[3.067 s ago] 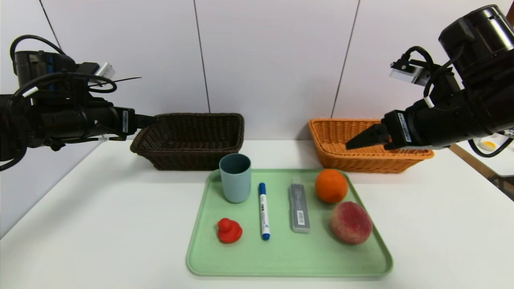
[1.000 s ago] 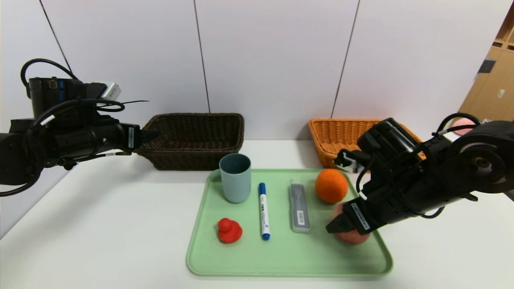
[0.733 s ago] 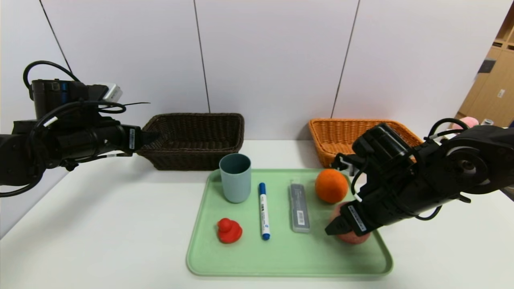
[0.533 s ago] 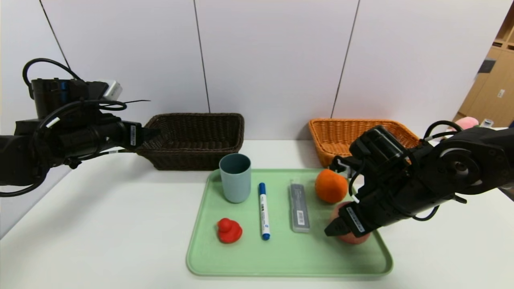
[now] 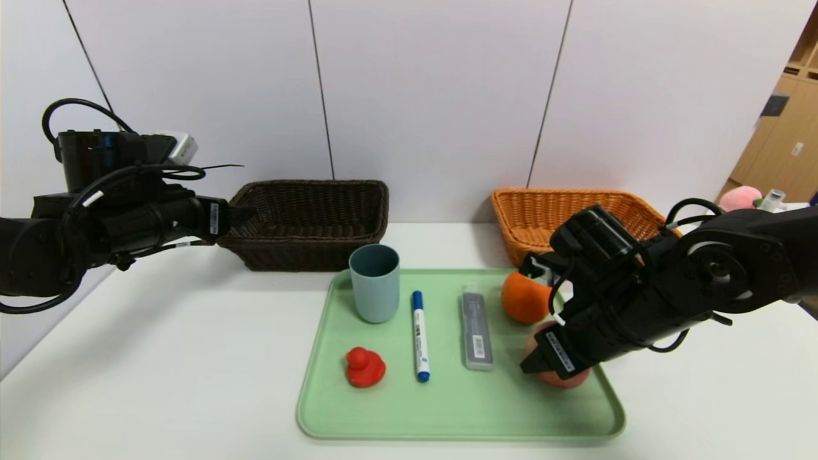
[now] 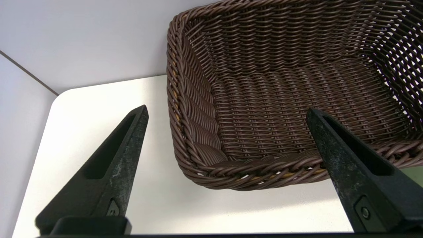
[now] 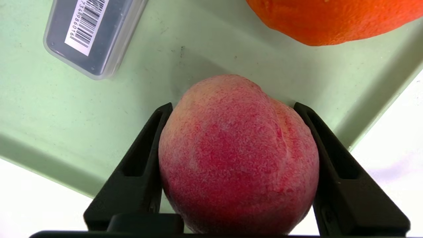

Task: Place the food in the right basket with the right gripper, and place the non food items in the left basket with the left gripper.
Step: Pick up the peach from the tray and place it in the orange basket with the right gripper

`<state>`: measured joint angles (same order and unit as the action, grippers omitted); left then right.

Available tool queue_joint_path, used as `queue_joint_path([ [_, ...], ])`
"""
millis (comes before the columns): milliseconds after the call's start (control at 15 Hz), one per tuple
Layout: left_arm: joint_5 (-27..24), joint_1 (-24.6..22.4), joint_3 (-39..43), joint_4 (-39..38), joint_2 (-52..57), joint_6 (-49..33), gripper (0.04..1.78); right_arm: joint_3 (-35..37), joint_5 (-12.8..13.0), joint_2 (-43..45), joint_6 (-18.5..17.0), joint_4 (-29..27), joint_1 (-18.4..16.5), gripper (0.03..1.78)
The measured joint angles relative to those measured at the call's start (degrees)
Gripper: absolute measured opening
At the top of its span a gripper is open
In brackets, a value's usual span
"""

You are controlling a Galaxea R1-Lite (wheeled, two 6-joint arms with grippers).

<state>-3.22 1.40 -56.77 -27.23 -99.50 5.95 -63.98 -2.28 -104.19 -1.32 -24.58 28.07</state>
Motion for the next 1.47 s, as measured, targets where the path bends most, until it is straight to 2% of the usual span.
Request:
queue_joint_path([
  [400,0.1,0.0,-0.1,1.6,0.7,0.0,1.69,0.0,-0.3,1.8,0.0,0.0,0.2,1.15],
  [667,0.2,-0.1,0.2,3.9,2.0,-0.4,1.69,-1.9,-0.8,7.9,-0.1,0.7,0.3,1.15],
  [800,0.3,-0.2,0.4,4.1,2.7,-0.5,1.69,-2.3,-1.5,11.7,-0.2,5.7,0.0,1.15],
  [933,0.2,-0.5,0.7,4.0,3.7,-0.5,1.69,-2.7,-1.7,14.2,0.2,14.4,-1.0,1.15],
  [1067,0.3,-0.7,1.3,3.9,4.8,-0.6,1.69,-2.8,-1.5,15.2,2.4,23.3,-3.1,1.15],
  [1200,0.3,-0.7,1.8,3.8,5.7,-0.7,1.69,-2.7,-1.4,15.1,4.6,30.5,-7.0,1.15],
  [1467,0.4,-0.7,2.9,3.7,6.8,-0.9,1.69,-3.5,-1.5,11.8,6.3,36.6,-17.4,1.15],
])
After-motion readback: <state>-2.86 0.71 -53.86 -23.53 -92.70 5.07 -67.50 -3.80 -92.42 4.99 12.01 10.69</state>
